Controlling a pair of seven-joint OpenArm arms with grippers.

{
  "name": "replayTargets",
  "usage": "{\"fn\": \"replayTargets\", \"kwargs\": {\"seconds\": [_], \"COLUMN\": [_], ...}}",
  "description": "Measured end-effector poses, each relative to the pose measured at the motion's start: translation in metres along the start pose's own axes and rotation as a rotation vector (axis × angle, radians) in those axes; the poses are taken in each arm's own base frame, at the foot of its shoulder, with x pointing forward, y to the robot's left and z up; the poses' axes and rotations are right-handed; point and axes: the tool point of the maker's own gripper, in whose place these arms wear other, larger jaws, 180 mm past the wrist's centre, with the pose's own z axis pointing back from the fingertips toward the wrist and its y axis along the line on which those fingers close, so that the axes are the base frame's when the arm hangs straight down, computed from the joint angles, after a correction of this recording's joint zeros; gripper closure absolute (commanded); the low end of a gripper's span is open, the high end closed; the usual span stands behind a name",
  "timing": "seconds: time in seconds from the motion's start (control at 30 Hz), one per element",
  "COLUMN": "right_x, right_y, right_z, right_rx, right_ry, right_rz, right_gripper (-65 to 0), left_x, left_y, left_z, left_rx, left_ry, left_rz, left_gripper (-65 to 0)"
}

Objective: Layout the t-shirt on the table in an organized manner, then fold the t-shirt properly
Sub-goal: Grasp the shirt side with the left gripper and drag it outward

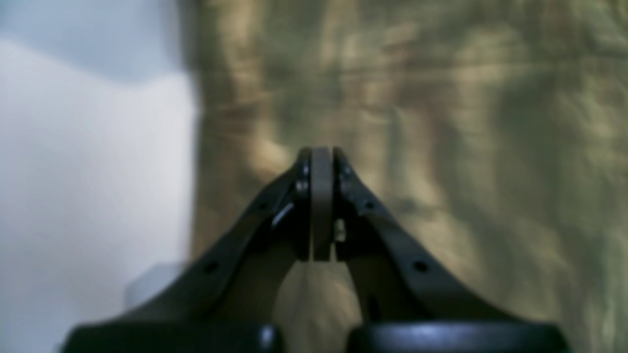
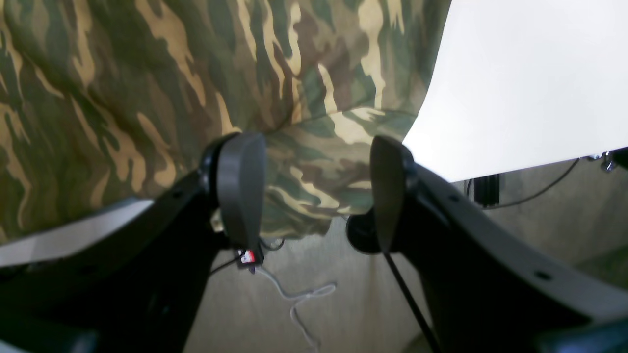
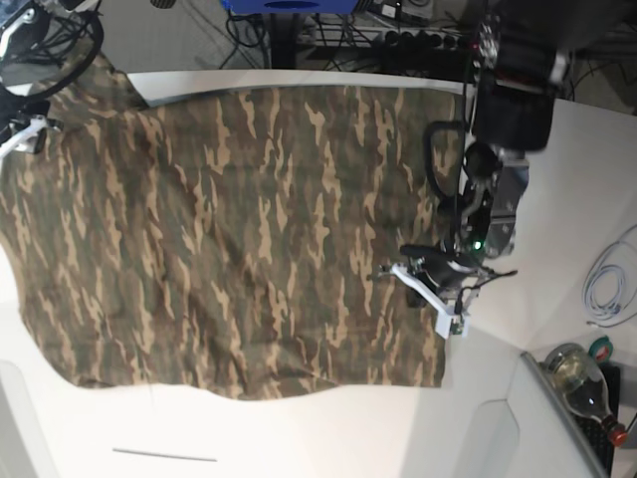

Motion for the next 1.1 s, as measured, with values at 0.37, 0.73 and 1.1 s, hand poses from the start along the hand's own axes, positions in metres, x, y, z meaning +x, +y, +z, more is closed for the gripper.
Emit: {"fn": "replayTargets", "kwargs": {"seconds": [0.37,0.73,1.1], "right_x": [0.002,0.002,-0.006], "right_y": [-0.002,-0.002,0.000], "right_z": [0.000,0.000,-0.008], "right_rx": [-0.004,-0.003,0.019], "right_ry": [-0.031,-0.032,-0.015], "right_rz": [0.000,0.001,-0.035], "right_gripper": [-32.4,-32.4,-42.3], "left_x": [-0.082,-0.034,0.007], "left_y": [0.001,0.033,0.043], "left_z": [0.024,-0.037,0.001], "left_rx": [0.024,0.102,0.148], "left_ry": [0.163,0.025,-0.033], "left_rz": [-0.114,-0.146,-0.059], "left_gripper": [0.0,0.0,0.0]}}
